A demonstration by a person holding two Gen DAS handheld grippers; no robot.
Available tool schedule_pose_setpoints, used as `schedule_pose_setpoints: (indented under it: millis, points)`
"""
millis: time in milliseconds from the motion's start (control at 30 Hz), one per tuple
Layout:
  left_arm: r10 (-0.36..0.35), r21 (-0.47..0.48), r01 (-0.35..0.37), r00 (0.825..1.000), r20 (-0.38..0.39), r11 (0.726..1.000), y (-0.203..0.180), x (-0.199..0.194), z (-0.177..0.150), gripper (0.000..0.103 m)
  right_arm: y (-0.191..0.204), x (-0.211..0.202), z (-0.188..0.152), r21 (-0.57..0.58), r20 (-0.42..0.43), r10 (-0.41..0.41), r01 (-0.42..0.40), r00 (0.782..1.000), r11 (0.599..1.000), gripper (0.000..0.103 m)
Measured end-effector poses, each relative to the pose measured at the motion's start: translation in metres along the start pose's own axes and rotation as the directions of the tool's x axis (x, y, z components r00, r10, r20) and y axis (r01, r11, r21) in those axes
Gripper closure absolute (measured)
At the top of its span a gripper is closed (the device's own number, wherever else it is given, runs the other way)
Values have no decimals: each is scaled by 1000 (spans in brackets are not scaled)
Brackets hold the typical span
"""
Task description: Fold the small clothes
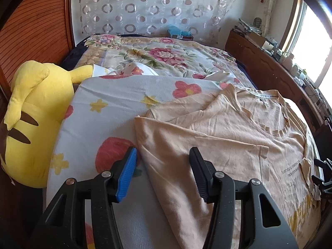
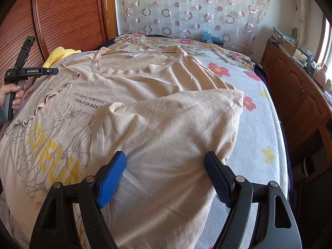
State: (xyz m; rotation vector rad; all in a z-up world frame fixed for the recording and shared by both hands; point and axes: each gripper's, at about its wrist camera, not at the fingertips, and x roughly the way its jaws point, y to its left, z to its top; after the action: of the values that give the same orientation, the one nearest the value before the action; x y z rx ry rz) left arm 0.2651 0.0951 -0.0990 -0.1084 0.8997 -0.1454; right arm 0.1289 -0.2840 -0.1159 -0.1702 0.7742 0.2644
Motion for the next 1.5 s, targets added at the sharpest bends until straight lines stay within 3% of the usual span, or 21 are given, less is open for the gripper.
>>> schedule_pose_setpoints:
  millis: [100,233,567,767,900,1000,1100,1200,1233,1300,1367,1500]
  points:
    - [7,3,-7,1000,2,1000,1,2,2,53,0,0,0,0,0,0,0,1000,1000,23]
    - [10,9,-10,1000,5,1000,1,5,5,67,0,0,0,-1,0,0,0,1000,1000,23]
    - [38,37,-38,999,-5,999,-3,8,8,68,-23,-16,7,49,49,-59,56,997,997,23]
    - [33,32,-33,999,-1,999,-5,9,6,68,-61,10,23,115,-12,-81,82,997,990,26]
    - [41,37,-41,999,-7,998,-6,9,6,68,-78,24,36,165,-30,-54,58,998,984,29]
    - [44,40,-44,999,-11,998,-8,9,6,68,-77,32,47,153,-33,-69,73,997,986,34]
    - [53,45,-52,999,-12,998,-9,10,6,68,-73,40,57,126,-33,-78,81,996,989,47]
    - [26,49,-24,999,-22,999,-11,10,7,88,-67,45,64,117,-26,-61,64,998,991,77]
    - [19,51,-17,1000,-24,999,-13,8,7,94,-65,46,65,112,-26,-51,54,998,992,92]
    - [33,70,-33,999,-3,997,-19,0,5,97,-60,42,68,94,2,-40,40,999,995,95]
    - [14,90,-17,999,38,996,-26,-17,0,97,-50,21,70,67,102,-37,30,994,997,96]
    - [-51,125,34,989,135,992,-38,-67,-18,98,-31,-25,65,55,208,-3,-8,978,998,96]
